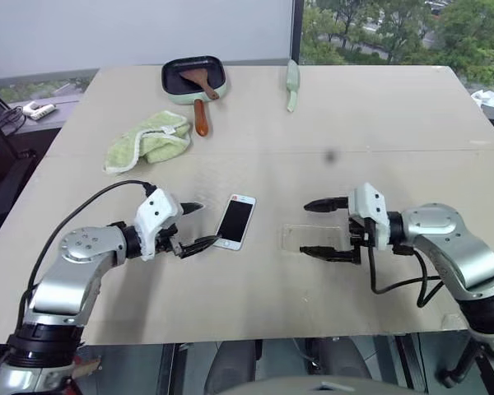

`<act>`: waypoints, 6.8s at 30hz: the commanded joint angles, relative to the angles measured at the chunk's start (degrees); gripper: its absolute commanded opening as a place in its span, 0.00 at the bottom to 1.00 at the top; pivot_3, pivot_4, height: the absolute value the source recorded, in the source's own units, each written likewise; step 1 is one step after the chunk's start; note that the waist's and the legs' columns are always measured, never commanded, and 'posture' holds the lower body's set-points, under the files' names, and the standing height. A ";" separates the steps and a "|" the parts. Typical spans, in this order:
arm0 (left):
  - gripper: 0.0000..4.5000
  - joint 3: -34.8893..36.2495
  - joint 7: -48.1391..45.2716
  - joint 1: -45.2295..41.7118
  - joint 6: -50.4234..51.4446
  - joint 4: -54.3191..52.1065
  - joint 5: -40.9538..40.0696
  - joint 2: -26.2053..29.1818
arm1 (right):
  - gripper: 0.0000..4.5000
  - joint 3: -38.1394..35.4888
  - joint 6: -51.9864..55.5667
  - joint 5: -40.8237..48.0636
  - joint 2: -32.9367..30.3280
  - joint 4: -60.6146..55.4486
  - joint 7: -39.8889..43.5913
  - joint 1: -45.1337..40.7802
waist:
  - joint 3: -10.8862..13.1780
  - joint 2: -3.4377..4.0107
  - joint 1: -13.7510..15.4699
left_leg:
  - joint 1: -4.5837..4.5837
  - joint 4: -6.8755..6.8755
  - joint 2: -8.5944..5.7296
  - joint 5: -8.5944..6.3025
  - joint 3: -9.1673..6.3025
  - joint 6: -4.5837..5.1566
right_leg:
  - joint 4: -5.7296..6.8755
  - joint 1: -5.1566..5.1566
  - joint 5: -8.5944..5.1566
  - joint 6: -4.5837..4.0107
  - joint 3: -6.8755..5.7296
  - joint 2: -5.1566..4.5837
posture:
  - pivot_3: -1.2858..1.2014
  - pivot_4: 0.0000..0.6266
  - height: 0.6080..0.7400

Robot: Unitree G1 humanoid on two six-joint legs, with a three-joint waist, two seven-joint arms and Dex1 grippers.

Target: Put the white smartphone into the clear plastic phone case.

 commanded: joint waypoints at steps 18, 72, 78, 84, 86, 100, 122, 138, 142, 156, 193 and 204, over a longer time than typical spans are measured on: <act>1.00 -4.08 -4.86 0.96 -2.70 1.50 2.81 1.06 | 0.99 2.35 4.22 -0.56 2.60 -4.68 -6.49 -1.80 | -0.02 0.01 0.07 | 0.00 -0.01 -0.04 0.00 0.01 0.00 | -0.02 0.00 0.00 0.00 -0.01 -0.05 | 0.52 0.24 1.00; 1.00 -6.57 14.20 -16.94 1.32 13.70 7.92 -9.65 | 0.99 10.05 20.71 -18.69 28.27 12.46 -36.36 -21.65 | -0.33 0.25 -0.84 | -0.03 -0.11 -0.24 0.23 -0.19 -0.30 | 0.02 -0.15 0.05 0.04 0.11 0.00 | 0.52 0.24 1.00; 1.00 -11.92 9.50 -20.65 1.48 13.42 5.89 -18.23 | 0.99 8.35 22.76 -19.84 26.39 10.81 -38.00 -20.50 | -0.35 0.21 -0.28 | -0.05 -0.07 -0.50 0.25 -0.19 -0.34 | 0.02 -0.13 0.05 0.05 0.11 -0.05 | 0.52 0.24 1.00; 1.00 -9.13 9.06 -20.62 2.49 12.35 4.39 -18.46 | 0.99 5.99 27.07 -19.09 24.53 7.40 -38.30 -19.40 | -0.35 0.21 -0.87 | -0.11 -0.09 -0.45 0.25 -0.20 -0.33 | 0.04 -0.21 0.05 0.05 0.13 -0.02 | 0.52 0.24 1.00; 1.00 -7.92 8.97 -20.36 2.83 11.98 3.83 -17.83 | 0.99 5.98 27.65 -18.99 24.01 6.77 -37.87 -19.19 | -0.35 0.21 -1.35 | -0.10 -0.09 -0.44 0.21 -0.20 -0.26 | 0.06 -0.21 0.05 0.05 0.14 -0.02 | 0.52 0.24 1.00; 1.00 7.29 -6.58 -9.08 15.81 -0.61 -13.01 1.67 | 0.99 12.23 28.82 -19.95 29.17 13.68 -38.85 -19.28 | -0.32 0.24 -1.68 | -0.09 -0.12 -0.19 0.13 -0.19 -0.13 | 0.01 -0.23 0.04 0.05 0.14 0.00 | 0.52 0.24 1.00; 1.00 15.78 -10.32 2.25 11.69 -7.05 -16.22 7.51 | 0.87 7.61 34.46 -22.45 37.05 29.44 -45.07 -22.60 | -0.34 0.24 -1.83 | 0.28 -0.25 -0.11 0.15 -0.17 -0.17 | 0.05 -0.08 0.13 -0.11 0.17 0.08 | 0.52 0.24 1.00; 1.00 13.70 -9.05 0.24 4.58 -2.80 -12.36 6.62 | 0.64 8.48 26.76 -22.45 34.71 26.41 -41.67 -22.39 | -0.35 0.23 -1.81 | 0.33 -0.34 -0.12 0.14 -0.13 -0.17 | 0.00 -0.06 0.13 -0.11 0.19 0.07 | 0.52 0.24 1.00; 1.00 13.27 -8.70 -0.73 4.15 -2.53 -12.19 6.35 | 0.64 9.88 20.10 -21.32 31.72 22.11 -35.90 -22.38 | -0.29 0.27 -1.78 | 0.19 -0.34 -0.12 0.14 -0.14 -0.17 | -0.02 -0.12 0.13 -0.10 0.18 0.07 | 0.52 0.24 1.00; 1.00 7.58 -8.83 -10.10 12.79 -5.80 -17.64 5.30 | 0.64 7.52 11.93 -13.69 -0.17 7.99 -4.97 -20.32 | -0.17 0.26 -0.99 | -0.09 -0.28 -0.14 0.13 -0.24 -0.14 | -0.17 -0.19 0.12 -0.09 0.00 0.02 | 0.52 0.24 1.00; 0.01 -20.84 -22.93 -32.32 -0.55 11.43 -1.66 -13.88 | 0.64 8.94 11.09 -13.80 -15.11 1.32 7.28 -13.19 | 0.01 0.24 -0.34 | -0.16 -0.01 -0.15 0.13 -0.15 -0.12 | -0.13 -0.11 0.12 -0.06 0.04 0.11 | 0.52 0.24 1.00; 0.01 -24.61 -20.95 -29.23 -1.58 9.53 2.54 -15.55 | 0.64 9.64 4.36 -17.10 -16.83 3.62 8.86 -10.97 | 0.01 0.24 -0.12 | -0.14 0.01 -0.15 0.14 -0.13 -0.12 | -0.10 -0.11 0.12 -0.06 0.06 0.12 | 0.52 0.24 1.00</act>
